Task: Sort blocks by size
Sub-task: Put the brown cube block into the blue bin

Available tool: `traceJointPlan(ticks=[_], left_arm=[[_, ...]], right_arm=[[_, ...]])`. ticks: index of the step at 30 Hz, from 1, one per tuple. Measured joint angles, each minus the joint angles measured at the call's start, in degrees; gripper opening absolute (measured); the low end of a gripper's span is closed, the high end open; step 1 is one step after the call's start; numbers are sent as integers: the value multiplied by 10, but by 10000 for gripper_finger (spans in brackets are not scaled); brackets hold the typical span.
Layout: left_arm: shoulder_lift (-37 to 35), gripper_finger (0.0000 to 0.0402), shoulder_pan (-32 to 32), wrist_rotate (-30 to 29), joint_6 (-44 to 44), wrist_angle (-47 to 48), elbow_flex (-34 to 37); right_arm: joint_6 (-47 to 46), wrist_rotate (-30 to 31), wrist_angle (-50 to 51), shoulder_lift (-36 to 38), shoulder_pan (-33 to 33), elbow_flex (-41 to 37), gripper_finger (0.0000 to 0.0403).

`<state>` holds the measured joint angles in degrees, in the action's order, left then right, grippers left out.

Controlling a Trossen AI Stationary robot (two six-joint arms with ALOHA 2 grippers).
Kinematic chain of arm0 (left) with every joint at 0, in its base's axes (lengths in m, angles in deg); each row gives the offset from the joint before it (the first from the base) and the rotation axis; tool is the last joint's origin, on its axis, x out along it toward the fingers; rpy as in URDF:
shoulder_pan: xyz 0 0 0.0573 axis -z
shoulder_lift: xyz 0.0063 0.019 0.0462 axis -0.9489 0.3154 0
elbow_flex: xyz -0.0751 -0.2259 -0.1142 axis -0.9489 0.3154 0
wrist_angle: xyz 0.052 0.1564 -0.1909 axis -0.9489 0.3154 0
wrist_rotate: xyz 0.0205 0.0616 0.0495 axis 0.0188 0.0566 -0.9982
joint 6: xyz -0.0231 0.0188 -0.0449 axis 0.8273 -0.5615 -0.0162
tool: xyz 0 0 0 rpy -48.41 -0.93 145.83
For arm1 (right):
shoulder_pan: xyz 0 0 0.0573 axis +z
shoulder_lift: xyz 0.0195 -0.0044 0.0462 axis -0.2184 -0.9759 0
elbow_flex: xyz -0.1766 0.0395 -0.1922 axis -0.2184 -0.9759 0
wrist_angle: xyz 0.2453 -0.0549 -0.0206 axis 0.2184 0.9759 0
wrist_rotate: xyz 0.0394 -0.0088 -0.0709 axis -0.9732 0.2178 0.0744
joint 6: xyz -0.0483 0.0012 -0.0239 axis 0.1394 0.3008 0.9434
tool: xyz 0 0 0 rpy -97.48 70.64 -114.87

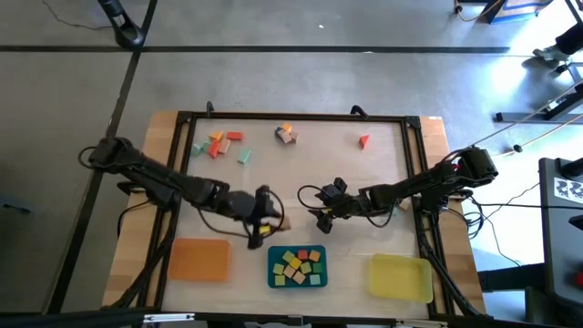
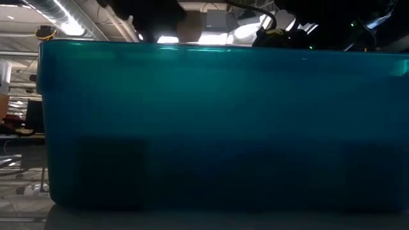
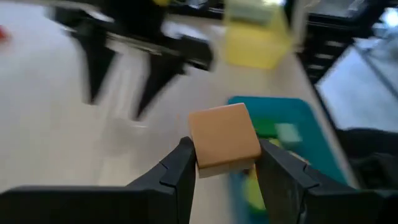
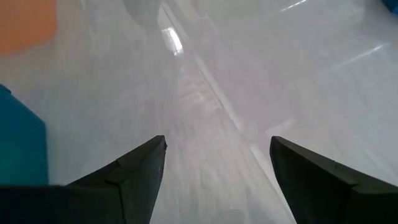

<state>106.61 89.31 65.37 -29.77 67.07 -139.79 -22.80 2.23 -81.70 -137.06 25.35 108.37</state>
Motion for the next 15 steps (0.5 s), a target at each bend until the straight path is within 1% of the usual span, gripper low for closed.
traceJointPlan(ticks=[6,11,15], left_arm=[[19,129,36,49,67,-49,0],[58,129,50,82,89,-107,0],[90,129,52,85,89,-134,0]], right_arm=[[0,15,-2,0,0,0,286],[1,19,-1,0,0,0,286],[1,19,0,0,0,0,286]])
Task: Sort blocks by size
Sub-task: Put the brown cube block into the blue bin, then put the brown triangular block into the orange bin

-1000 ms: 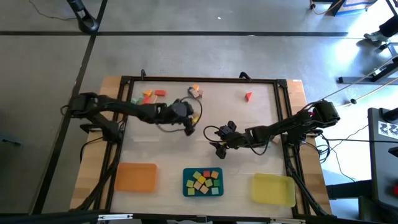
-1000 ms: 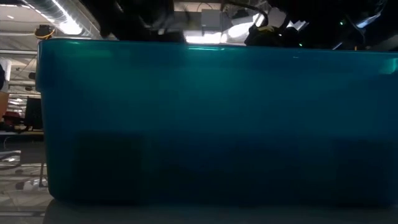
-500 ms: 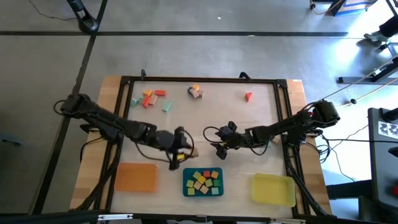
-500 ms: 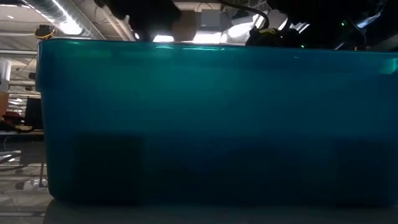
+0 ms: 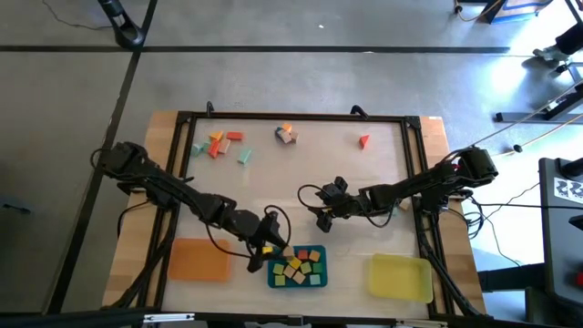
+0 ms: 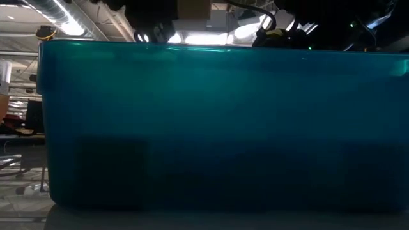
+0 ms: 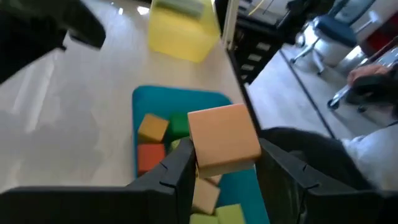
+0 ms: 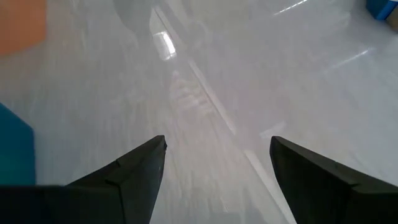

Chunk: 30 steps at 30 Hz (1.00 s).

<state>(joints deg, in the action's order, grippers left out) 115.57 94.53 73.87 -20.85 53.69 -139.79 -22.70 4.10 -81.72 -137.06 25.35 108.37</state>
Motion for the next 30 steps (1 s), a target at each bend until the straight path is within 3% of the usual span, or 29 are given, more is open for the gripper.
traceJointPlan(ticks=[5,13,20,23,30], left_arm=[[15,138,-4,0,-5,-4,0],[14,222,-10,0,-26,-2,0],[-36,243,-32,-6,-69,48,0],[-64,240,-58,-46,-72,73,0],[-91,237,-128,-231,-113,132,0]], right_arm=[[0,1,0,0,0,0,286],[2,2,1,0,0,0,286],[2,2,1,0,0,0,286],[2,6,0,0,0,0,286],[2,9,0,0,0,0,286]])
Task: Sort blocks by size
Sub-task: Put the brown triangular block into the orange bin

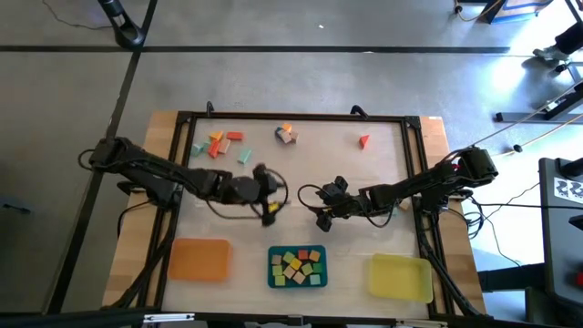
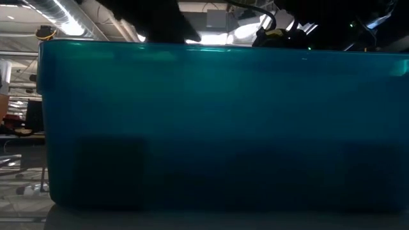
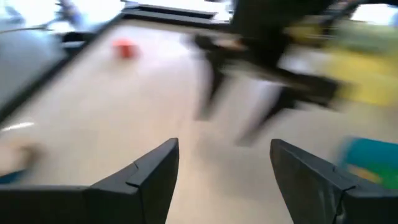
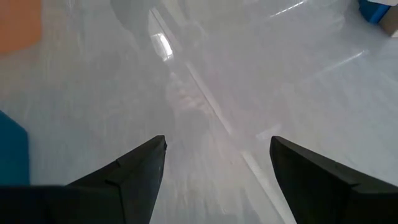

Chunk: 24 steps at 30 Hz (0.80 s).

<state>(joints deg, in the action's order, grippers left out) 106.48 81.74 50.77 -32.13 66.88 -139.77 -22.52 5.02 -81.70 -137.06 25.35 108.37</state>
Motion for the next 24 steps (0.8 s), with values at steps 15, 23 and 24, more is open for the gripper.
traceJointPlan(ticks=[15,23,24], left_arm=[[39,237,-201,-29,-11,28,2],[100,237,-299,28,-26,-18,-2],[108,237,-309,35,-26,-23,-4]], right_arm=[[0,6,0,0,0,0,286],[13,7,-1,0,0,0,286],[13,8,-1,0,0,0,286]])
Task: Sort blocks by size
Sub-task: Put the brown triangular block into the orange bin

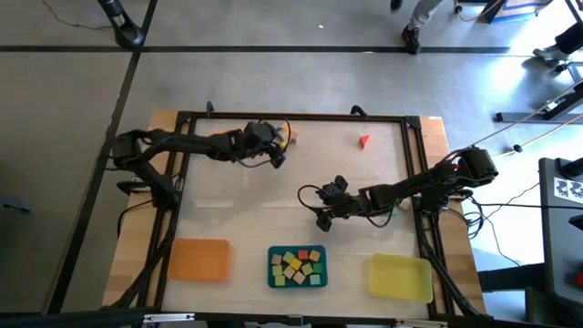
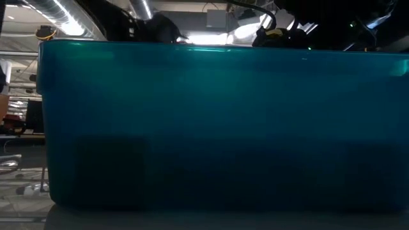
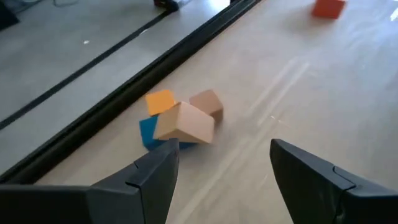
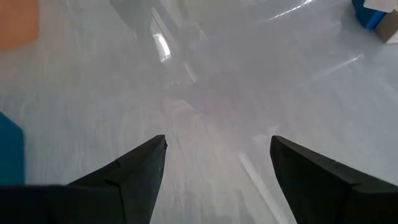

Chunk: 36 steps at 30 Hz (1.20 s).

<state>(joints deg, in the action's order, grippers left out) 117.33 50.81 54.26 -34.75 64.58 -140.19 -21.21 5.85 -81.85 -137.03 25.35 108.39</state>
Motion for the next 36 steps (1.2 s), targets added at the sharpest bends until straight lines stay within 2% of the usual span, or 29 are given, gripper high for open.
traceJointPlan(ticks=[6,16,22,27,36], left_arm=[[61,237,-53,4,-4,-1,-50],[160,237,-96,5,-39,59,-173],[185,237,-113,14,-45,66,-185],[195,237,-116,34,-40,113,-184],[175,237,-84,35,-64,200,-184]], right_arm=[[0,7,0,0,0,0,286],[2,7,1,0,0,0,286],[2,6,1,0,0,0,286],[2,6,3,0,0,0,286],[2,6,3,0,0,0,286]])
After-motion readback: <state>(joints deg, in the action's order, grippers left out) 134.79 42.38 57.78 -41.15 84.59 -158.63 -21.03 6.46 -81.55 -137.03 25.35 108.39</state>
